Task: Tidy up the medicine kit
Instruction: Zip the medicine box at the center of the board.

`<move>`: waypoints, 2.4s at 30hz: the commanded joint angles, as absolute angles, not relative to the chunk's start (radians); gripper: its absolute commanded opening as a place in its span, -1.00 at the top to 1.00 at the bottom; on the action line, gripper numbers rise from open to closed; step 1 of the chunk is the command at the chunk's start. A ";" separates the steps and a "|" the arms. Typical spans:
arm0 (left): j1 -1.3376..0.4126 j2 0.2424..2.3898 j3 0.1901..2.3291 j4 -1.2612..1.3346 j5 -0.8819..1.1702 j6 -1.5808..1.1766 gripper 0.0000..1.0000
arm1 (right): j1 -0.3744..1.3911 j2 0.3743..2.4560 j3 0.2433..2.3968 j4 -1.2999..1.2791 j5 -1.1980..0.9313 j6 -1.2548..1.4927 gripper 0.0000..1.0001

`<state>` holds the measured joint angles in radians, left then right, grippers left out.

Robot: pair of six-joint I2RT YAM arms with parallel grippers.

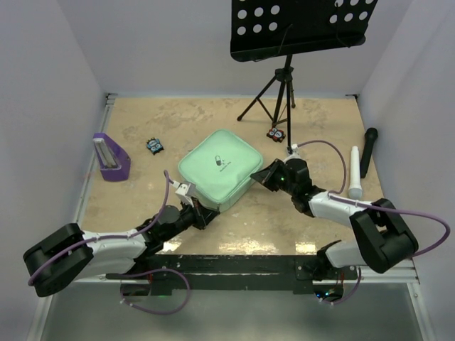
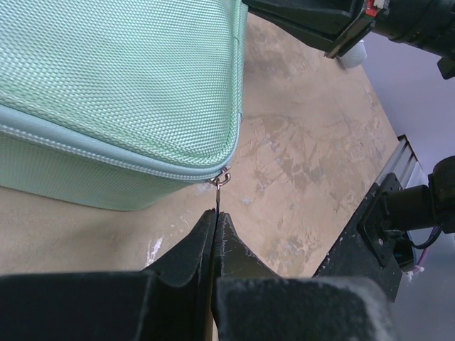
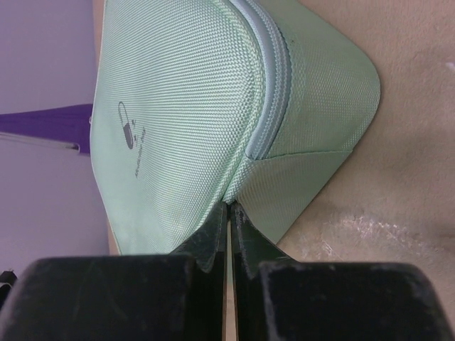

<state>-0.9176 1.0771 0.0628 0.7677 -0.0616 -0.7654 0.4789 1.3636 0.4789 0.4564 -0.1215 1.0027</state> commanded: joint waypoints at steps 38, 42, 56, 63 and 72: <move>-0.937 1.112 0.058 0.706 -0.129 -0.759 1.00 | 0.587 1.219 0.451 0.468 -0.271 0.802 -0.19; -0.937 1.112 0.057 0.716 -0.135 -0.765 1.00 | 0.609 1.261 0.437 0.538 -0.379 0.778 0.02; -0.937 1.138 0.072 0.753 -0.129 -0.762 1.00 | 0.770 1.358 0.446 0.609 -0.373 0.736 -0.14; -0.937 1.129 0.068 0.744 -0.129 -0.762 1.00 | 0.787 1.416 0.468 0.678 -0.368 0.810 -0.17; -0.937 1.127 0.063 0.747 -0.135 -0.761 1.00 | 0.813 1.460 0.503 0.739 -0.383 0.893 -0.24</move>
<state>-0.9367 1.1213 0.0696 0.8124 -0.1127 -0.7818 0.7994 1.4540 0.4492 0.6346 -0.3668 0.8433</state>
